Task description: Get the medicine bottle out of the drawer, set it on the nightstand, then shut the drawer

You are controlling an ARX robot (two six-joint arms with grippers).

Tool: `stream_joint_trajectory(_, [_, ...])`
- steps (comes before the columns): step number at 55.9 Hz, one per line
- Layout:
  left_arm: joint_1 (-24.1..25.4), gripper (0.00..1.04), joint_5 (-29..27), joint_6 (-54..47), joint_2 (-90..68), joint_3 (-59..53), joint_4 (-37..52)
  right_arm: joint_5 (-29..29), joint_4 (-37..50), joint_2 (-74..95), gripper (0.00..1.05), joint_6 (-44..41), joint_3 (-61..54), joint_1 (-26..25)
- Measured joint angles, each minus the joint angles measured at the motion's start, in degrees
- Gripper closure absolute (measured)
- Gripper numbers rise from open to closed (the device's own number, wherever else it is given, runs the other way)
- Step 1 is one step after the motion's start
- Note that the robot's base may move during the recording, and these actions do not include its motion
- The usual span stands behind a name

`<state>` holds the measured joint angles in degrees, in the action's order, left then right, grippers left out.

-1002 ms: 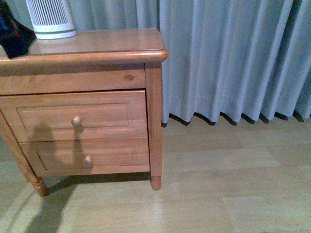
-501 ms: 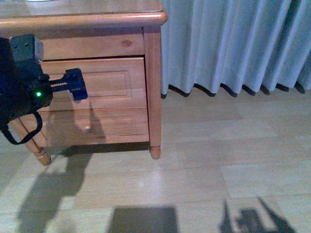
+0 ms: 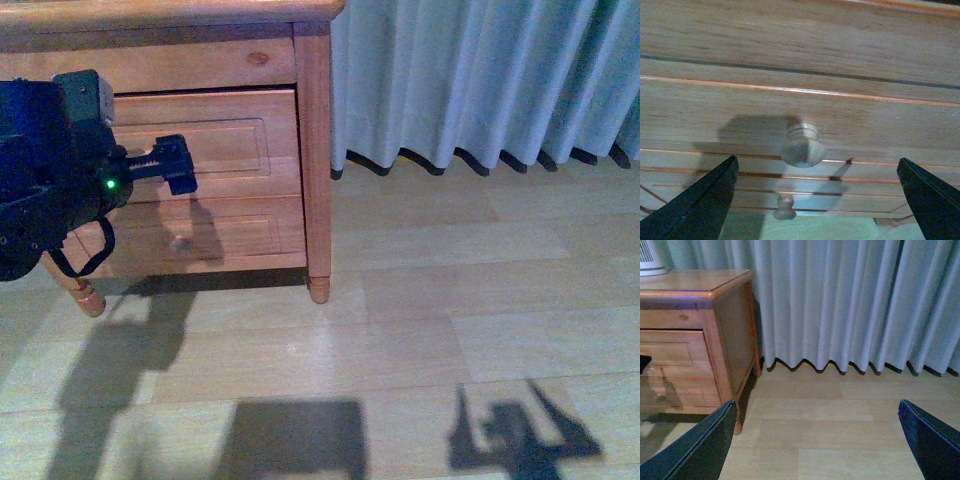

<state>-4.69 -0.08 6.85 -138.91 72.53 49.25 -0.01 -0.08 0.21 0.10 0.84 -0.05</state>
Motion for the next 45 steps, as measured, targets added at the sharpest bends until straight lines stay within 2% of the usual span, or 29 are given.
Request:
stream_joint_trajectory(25, [-0.4, 0.07, -1.7, -0.4, -3.0, 4.8, 0.7, 0.0, 0.0, 0.0, 0.07, 0.0, 0.0, 0.0])
stream_joint_trajectory(45, [-0.2, 0.61, -2.4, -1.4, -3.6, 4.4, 1.7, 0.0, 0.0, 0.0, 0.07, 0.0, 0.0, 0.0])
